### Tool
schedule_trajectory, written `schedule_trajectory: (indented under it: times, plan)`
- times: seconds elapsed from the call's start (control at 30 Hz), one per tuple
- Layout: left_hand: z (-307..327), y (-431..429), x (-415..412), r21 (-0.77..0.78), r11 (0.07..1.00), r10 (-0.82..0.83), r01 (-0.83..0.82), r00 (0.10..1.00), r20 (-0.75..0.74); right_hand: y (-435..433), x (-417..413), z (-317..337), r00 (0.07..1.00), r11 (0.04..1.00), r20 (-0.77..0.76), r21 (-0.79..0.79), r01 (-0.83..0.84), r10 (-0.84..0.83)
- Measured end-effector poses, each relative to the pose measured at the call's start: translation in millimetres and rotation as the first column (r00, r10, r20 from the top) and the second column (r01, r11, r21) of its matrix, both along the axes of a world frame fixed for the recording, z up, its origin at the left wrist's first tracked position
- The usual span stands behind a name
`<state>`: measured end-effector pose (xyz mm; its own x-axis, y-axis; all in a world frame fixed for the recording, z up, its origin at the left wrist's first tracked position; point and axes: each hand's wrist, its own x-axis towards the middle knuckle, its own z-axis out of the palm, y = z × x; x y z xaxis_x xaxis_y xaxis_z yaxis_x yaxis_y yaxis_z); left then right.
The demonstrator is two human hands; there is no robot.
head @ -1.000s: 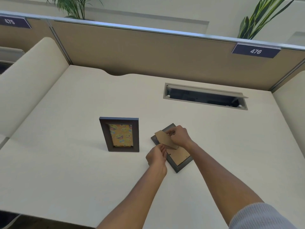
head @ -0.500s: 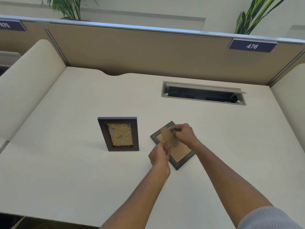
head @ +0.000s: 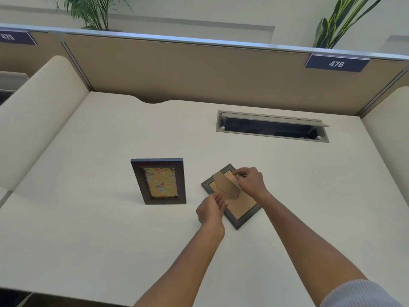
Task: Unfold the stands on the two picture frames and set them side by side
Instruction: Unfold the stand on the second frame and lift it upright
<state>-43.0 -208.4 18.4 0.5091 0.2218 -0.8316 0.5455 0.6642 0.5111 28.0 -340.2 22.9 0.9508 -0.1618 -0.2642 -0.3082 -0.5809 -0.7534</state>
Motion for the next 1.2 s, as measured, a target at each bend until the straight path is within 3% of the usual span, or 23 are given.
schedule_trajectory:
  times: [0.1,0.2,0.33,0.73,1.2]
  plan:
    - [-2.3,3.2,-4.7,0.192,0.980,-0.053,0.055,0.998,-0.016,-12.4,-0.5,-3.0,0.997,0.996,-0.003,-0.055,0.073,-0.074]
    - [-4.5,3.2,-8.1,0.266,0.948,-0.159,0.175,0.984,-0.082,-24.8,-3.8,-7.9,0.987,0.988,-0.075,-0.060,0.140,-0.144]
    - [-2.6,-3.9,-5.3,0.211,0.925,-0.298,0.317,0.947,-0.119,-28.2,-8.6,-12.6,0.984,0.992,-0.133,-0.048,0.116,-0.121]
    - [-2.0,-2.5,-0.6,0.318,0.873,-0.351,0.370,0.929,-0.118,-19.2,-14.9,-6.2,0.967,0.986,-0.199,-0.061,0.152,-0.161]
    - [1.2,31.4,15.7,0.174,0.956,-0.251,0.238,0.966,0.058,-26.9,-10.5,5.8,0.904,0.906,-0.201,0.120,0.406,-0.378]
